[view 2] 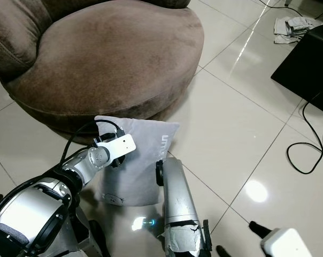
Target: Move the pillow to the sofa from floor
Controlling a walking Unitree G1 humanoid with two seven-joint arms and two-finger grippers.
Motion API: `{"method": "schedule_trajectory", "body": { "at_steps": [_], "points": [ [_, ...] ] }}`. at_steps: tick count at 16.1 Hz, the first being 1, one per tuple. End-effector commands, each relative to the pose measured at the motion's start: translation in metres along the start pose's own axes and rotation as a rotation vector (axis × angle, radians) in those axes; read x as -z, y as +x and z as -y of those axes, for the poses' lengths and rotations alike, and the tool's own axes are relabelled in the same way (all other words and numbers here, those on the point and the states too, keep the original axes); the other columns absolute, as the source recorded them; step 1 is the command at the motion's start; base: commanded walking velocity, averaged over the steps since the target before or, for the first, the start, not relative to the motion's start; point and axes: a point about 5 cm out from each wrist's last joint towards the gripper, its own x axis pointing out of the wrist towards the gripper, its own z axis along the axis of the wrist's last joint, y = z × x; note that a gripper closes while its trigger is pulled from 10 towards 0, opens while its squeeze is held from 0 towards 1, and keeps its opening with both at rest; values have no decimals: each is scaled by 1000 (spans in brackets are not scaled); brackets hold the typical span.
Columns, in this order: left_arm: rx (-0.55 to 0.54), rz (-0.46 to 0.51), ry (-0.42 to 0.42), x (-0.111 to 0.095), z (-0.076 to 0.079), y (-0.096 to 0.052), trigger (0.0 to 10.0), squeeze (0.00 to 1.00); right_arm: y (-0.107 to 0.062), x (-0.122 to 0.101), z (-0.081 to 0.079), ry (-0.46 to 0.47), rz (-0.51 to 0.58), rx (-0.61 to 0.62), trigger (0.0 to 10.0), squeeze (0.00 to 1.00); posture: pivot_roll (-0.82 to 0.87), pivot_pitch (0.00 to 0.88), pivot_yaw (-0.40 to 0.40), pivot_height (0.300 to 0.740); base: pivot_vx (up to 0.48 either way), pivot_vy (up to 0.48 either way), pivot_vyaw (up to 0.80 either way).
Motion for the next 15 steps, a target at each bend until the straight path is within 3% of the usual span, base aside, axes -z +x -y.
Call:
{"method": "schedule_trajectory", "body": {
  "at_steps": [1, 2, 9, 15],
  "points": [
    [29, -7, 14, 5, 9, 0, 3333, 0, 0, -1, -3, 0, -3, 3, 10000, 0, -613, 276, -24, 480, 0, 0, 0],
    [58, -1, -20, 6, 10, 0, 0, 0, 1, -2, -3, 1, 1, 2, 10000, 0, -605, 276, -23, 480, 0, 0, 0],
    [52, -28, 11, 15, 6, -1, 0, 0, 3, -8, -1, -12, 10, -1, 10000, 0, -598, 275, -35, 480, 0, 0, 0],
    [35, 4, -201, 12, 5, -1, 0, 0, 5, -2, 0, -6, -5, 0, 10000, 0, -597, 275, -37, 480, 0, 0, 0]
  ]
}}
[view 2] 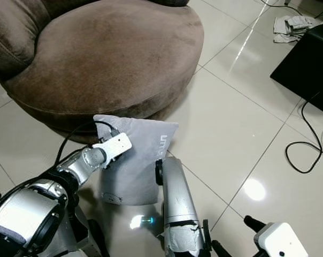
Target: Move the pillow to the sofa from floor
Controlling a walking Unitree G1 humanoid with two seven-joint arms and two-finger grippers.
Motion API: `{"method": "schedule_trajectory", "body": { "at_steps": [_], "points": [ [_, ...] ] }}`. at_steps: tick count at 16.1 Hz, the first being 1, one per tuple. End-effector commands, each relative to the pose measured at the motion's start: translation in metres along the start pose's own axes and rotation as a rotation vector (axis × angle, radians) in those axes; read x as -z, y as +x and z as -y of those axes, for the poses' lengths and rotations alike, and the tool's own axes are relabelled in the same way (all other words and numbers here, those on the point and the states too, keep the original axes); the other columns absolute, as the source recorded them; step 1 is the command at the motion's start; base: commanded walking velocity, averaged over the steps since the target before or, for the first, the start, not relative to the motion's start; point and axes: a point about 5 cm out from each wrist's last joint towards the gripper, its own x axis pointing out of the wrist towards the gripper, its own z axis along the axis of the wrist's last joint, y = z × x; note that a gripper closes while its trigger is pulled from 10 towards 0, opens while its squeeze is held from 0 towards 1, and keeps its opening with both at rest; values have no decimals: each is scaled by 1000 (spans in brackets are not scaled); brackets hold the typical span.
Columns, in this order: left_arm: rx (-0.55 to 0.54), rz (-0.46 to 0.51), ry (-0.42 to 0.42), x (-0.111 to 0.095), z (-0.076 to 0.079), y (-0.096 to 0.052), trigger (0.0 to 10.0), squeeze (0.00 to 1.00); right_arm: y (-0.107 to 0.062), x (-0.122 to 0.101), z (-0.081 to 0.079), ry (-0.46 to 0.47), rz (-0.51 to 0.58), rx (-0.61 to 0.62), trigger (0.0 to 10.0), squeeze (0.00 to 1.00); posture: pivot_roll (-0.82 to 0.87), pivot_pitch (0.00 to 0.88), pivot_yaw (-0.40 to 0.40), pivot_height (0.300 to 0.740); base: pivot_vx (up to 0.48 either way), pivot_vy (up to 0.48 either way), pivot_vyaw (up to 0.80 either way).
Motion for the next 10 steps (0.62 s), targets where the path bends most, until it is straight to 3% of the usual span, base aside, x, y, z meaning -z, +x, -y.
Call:
{"method": "schedule_trajectory", "body": {
  "at_steps": [1, 5, 6, 8, 9, 10],
  "points": [
    [12, -5, -41, 2, 5, 1, 0, 0, -1, 5, 0, 10, -23, 4, 10000, 0, -597, 275, -37, 480, 0, 0, 0],
    [-10, 38, -160, -2, 1, 0, 0, 0, 3, 12, 6, 8, -25, 7, 10000, 0, -586, 251, -33, 480, 0, 0, 0],
    [-29, 60, -236, -4, -2, 0, 0, 0, 5, 14, 7, 6, -19, 10, 10000, 0, -583, 242, -28, 480, 0, 0, 0],
    [-82, 145, -487, -12, -16, -2, 0, 98, 16, 18, 8, 9, 0, 16, 10000, 0, -567, 206, -1, 480, 0, 0, 0],
    [-109, 203, -591, -16, -27, -5, 0, 133, 24, 19, 8, 8, 19, 17, 10000, 0, -557, 182, 17, 480, 0, 0, 0],
    [-136, 313, -670, -24, -46, -11, 0, 239, 40, 14, 11, 10, 71, 31, 10000, 0, -528, 140, 47, 480, 0, 0, 0]
  ]
}}
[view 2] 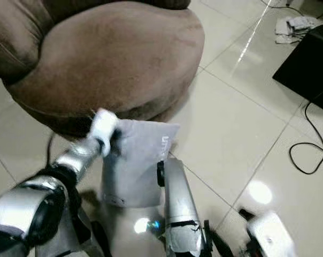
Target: Move the pillow to the sofa from floor
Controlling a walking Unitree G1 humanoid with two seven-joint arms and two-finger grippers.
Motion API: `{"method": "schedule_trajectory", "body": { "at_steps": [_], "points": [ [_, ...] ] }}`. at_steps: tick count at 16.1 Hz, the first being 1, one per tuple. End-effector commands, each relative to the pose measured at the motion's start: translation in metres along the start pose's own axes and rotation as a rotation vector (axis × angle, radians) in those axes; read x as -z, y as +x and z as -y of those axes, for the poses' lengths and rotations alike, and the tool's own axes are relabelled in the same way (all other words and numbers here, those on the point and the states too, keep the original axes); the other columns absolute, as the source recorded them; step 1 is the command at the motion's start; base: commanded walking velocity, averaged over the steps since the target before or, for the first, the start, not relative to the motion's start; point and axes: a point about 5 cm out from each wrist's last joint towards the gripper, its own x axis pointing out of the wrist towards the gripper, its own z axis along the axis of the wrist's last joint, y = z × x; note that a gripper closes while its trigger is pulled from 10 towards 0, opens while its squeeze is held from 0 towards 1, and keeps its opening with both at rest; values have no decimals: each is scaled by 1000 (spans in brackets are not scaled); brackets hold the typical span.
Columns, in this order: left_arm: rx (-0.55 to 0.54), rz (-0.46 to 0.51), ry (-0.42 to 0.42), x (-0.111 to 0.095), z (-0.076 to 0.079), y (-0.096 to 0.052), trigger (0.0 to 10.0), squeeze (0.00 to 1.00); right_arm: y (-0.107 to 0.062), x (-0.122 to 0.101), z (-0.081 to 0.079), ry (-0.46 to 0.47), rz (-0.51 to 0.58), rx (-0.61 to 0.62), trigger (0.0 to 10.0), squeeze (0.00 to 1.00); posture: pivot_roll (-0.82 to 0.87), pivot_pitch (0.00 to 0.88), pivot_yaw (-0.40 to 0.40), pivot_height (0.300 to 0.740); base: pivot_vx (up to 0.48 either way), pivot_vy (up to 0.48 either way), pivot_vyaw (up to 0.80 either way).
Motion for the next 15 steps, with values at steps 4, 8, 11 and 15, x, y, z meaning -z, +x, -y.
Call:
{"method": "schedule_trajectory", "body": {
  "at_steps": [4, 8, 11, 15],
  "points": [
    [15, 186, -73, -32, -20, -5, 0, 251, 39, 1, 0, 10, 65, -5, 10000, 0, -440, 58, 92, 480, 0, 0, 0],
    [-74, 126, -38, -28, -33, -7, 10000, 0, 92, -13, 0, -25, 153, -39, 10000, 0, -355, 0, 133, 480, 0, 0, 0],
    [-165, 150, -267, -20, -56, -15, 10000, 0, 136, -39, 24, -7, 237, 70, 10000, 0, -310, 0, 176, 480, 0, 0, 0],
    [-322, 222, -286, -13, -71, -30, 10000, 0, 180, -48, 30, -32, 222, 75, 10000, 0, -177, 0, 132, 480, 0, 0, 0]
  ]
}}
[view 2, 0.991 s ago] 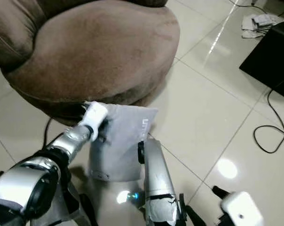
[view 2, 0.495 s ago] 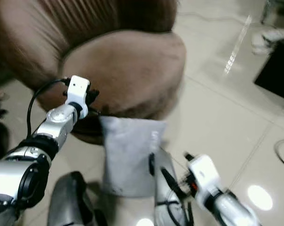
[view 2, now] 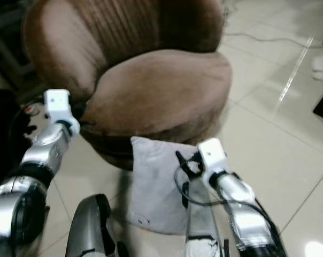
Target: Move the pillow to the sofa from floor
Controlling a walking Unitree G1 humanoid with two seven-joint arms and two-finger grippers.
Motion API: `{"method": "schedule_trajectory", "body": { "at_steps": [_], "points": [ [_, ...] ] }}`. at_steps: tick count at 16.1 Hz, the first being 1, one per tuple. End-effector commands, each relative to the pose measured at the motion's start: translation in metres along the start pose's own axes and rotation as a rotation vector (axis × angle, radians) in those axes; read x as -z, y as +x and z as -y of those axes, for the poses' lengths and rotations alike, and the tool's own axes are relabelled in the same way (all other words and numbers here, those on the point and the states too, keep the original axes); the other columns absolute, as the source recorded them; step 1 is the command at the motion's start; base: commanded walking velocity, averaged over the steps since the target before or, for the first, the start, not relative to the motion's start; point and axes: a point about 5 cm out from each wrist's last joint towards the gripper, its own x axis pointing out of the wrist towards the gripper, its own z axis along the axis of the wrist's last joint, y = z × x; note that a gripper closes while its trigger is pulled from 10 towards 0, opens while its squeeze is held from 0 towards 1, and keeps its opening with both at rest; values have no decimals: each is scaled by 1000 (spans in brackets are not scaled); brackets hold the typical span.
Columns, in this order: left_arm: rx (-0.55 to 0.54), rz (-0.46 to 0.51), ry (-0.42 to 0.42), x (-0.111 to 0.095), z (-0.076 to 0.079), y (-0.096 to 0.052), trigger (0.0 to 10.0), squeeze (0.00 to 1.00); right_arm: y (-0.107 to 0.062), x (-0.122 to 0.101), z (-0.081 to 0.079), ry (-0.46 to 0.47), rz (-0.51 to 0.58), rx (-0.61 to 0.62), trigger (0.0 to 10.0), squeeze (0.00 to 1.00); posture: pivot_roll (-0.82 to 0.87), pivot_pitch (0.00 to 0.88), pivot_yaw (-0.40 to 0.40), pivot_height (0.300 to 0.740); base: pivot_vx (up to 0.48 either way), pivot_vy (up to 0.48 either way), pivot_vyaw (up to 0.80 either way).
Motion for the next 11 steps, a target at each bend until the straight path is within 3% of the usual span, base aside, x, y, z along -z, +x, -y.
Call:
{"method": "schedule_trajectory", "body": {
  "at_steps": [1, 2, 3, 4, 6, 9, 11],
  "points": [
    [-24, 6, 5, 0, 0, -4, 10000, 0, 11, -6, -6, -22, 18, -13, 10000, 0, -166, 0, 127, 480, 0, 0, 0],
    [-75, 20, -12, 13, 7, -21, 10000, 0, 26, -14, -9, -11, 31, -29, 10000, 0, -115, 0, 93, 480, 0, 0, 0],
    [-111, 33, -91, 23, 14, -34, 10000, 0, 38, -19, -12, 8, 31, -39, 10000, 0, -74, 0, 58, 480, 0, 0, 0],
    [-113, 48, -135, 27, 18, -38, 10000, 0, 41, -20, -13, 14, 30, -42, 10000, 0, -74, 0, 58, 480, 0, 0, 0],
    [-133, 70, -194, 36, 44, -49, 10000, 0, 57, -19, -20, 37, 4, -45, 10000, 0, -33, 0, 28, 480, 0, 0, 0],
    [-92, -63, -310, 54, 57, -52, 10000, 0, 65, -16, -30, 39, -9, -65, 10000, 0, -22, 0, 21, 480, 0, 0, 0],
    [90, -227, -414, 68, 76, -63, 10000, 0, 70, -13, -42, 48, -12, -82, 10000, 0, -27, 0, 32, 480, 0, 0, 0]
  ]
}}
